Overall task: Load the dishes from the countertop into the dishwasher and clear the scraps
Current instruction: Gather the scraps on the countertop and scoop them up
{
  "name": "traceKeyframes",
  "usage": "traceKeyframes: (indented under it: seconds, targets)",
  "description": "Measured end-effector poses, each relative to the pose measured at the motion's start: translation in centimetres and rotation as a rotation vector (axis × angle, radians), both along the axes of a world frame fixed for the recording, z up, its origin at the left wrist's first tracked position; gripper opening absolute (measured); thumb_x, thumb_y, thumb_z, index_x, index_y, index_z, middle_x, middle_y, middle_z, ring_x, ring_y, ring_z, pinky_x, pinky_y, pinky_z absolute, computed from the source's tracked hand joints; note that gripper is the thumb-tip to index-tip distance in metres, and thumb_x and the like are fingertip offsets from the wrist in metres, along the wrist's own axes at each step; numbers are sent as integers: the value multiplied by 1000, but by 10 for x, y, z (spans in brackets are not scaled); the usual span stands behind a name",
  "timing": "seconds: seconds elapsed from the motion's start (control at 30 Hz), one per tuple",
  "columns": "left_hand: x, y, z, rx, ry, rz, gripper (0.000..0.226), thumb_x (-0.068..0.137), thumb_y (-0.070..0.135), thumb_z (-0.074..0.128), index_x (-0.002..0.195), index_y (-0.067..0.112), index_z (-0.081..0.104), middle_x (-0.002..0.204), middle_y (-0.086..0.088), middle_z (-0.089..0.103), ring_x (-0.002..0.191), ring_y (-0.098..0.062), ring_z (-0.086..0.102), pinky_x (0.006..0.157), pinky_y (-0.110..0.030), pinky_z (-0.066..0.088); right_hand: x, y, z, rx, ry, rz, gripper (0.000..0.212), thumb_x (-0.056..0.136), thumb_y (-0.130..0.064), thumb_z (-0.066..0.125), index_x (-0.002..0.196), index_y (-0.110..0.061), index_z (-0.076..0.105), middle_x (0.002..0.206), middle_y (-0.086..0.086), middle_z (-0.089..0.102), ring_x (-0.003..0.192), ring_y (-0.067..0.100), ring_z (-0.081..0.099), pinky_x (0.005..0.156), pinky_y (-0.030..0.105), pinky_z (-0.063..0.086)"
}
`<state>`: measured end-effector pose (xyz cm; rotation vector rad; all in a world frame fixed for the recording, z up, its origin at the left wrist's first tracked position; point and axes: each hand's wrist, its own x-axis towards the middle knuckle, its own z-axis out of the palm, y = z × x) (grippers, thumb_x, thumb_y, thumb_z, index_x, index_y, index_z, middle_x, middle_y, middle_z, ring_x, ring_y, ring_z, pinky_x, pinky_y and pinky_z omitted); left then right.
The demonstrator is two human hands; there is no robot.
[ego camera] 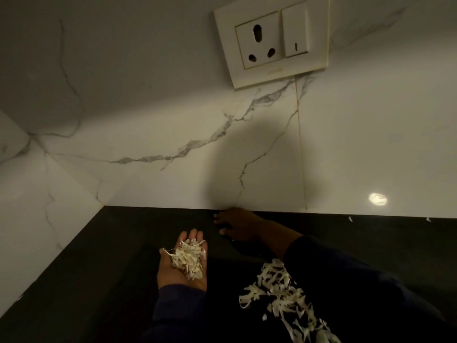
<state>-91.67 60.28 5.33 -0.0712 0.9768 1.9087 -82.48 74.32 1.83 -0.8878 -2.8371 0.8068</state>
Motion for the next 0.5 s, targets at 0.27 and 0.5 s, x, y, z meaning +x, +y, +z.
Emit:
traceKeyframes:
  seconds: [0.27,0.5]
  targets:
    - [14,-24,26,54,-78,-62,60,97,44,14,142,5,27,150,-14,28,141,-25,24,115,-35,16,67,-67,23,-372,29,78,31,93,-12,52,124,-9,59,136,1,54,132,11,41,111,26,25]
    - [23,-32,24,76,-59,-60,58,97,45,15,144,11,22,150,-8,22,141,-23,18,116,-33,14,43,-20,34,-29,105,-111,41,95,-17,50,135,-16,48,148,3,39,136,19,34,112,29,23]
